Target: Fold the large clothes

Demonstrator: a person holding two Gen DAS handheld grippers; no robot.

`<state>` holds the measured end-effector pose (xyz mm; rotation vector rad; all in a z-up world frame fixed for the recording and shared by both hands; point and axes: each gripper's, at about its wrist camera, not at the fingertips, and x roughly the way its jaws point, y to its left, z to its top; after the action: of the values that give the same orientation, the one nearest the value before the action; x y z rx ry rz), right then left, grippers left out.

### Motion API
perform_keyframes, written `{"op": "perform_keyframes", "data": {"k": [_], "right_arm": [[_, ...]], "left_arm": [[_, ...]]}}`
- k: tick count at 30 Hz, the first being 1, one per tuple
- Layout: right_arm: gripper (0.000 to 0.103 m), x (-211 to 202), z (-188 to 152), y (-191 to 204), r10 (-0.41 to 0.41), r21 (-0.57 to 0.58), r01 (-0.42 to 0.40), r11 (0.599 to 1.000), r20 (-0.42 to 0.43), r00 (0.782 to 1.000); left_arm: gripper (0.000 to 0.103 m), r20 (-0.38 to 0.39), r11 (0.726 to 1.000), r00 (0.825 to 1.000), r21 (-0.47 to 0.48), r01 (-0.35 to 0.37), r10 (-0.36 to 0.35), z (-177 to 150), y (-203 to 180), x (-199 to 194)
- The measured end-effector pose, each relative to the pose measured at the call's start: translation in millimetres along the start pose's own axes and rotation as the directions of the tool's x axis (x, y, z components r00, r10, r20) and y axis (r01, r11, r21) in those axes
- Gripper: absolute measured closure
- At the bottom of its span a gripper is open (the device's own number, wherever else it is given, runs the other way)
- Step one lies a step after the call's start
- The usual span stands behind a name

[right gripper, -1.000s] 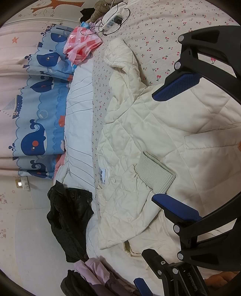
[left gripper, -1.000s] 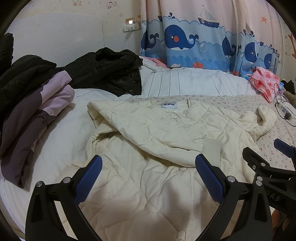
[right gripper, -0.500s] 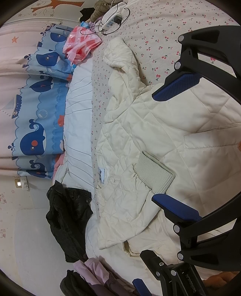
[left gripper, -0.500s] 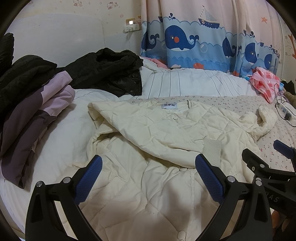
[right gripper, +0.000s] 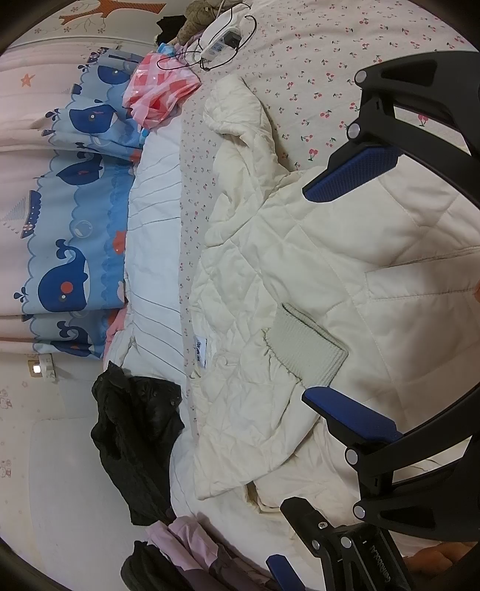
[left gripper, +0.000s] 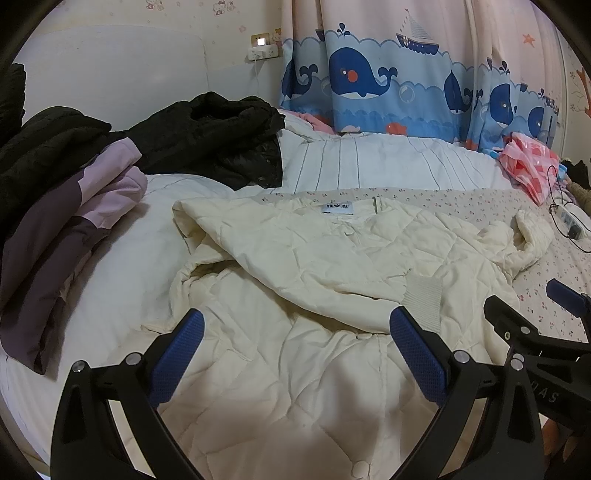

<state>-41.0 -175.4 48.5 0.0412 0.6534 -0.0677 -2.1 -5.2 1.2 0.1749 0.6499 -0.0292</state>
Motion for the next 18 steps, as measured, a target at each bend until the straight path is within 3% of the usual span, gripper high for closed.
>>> {"op": "perform_keyframes", "data": {"k": [18], "right_arm": [[0.006, 4.8, -1.9, -6.8, -0.002, 0.015, 0.003, 1.0, -0.015, 1.0]], "left_arm": [[0.006, 0.032, 1.0, 0.999, -0.004, 0.0, 0.0, -2.4, -3.8, 2.1]]}}
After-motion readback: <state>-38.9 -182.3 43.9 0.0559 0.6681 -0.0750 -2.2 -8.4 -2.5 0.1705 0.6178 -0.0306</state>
